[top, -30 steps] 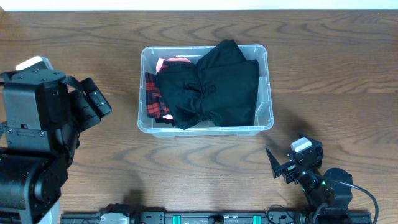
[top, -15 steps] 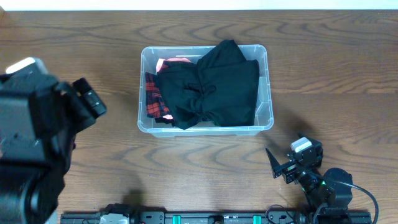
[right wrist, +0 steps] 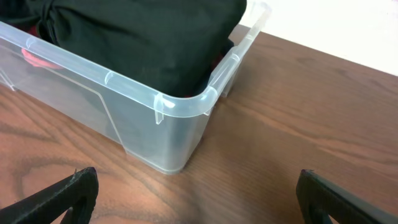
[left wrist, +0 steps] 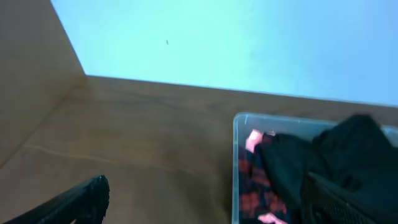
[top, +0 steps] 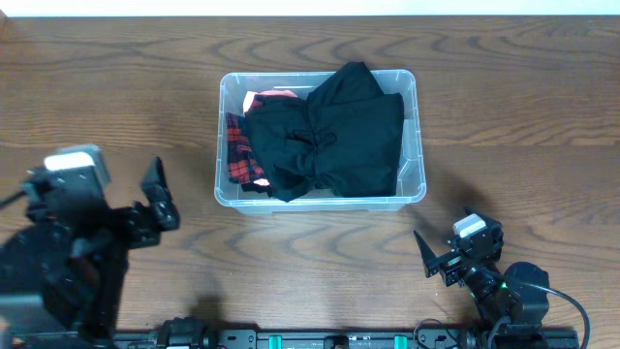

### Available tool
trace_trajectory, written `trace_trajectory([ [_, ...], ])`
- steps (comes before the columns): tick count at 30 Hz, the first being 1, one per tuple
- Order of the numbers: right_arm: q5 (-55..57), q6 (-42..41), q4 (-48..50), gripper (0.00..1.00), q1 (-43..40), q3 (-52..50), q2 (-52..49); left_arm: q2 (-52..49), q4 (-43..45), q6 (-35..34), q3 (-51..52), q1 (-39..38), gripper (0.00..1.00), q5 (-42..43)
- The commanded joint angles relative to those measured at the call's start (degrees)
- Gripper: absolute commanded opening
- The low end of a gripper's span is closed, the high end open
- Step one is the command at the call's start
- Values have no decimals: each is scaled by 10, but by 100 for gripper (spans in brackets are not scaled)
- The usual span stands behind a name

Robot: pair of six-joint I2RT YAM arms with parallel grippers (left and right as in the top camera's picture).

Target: Pack container

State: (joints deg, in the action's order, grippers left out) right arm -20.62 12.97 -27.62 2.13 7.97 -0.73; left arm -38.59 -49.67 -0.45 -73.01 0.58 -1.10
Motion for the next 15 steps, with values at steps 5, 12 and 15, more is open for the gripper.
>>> trace_trajectory([
  [5, -2, -7, 0, 99, 3, -2, 4, 147, 66, 28, 199, 4, 98, 27],
  [12, -2, -7, 0, 99, 3, -2, 4, 273, 78, 28, 323, 4, 98, 27],
  [15, -2, -7, 0, 99, 3, -2, 4, 313, 78, 28, 363, 4, 98, 26],
])
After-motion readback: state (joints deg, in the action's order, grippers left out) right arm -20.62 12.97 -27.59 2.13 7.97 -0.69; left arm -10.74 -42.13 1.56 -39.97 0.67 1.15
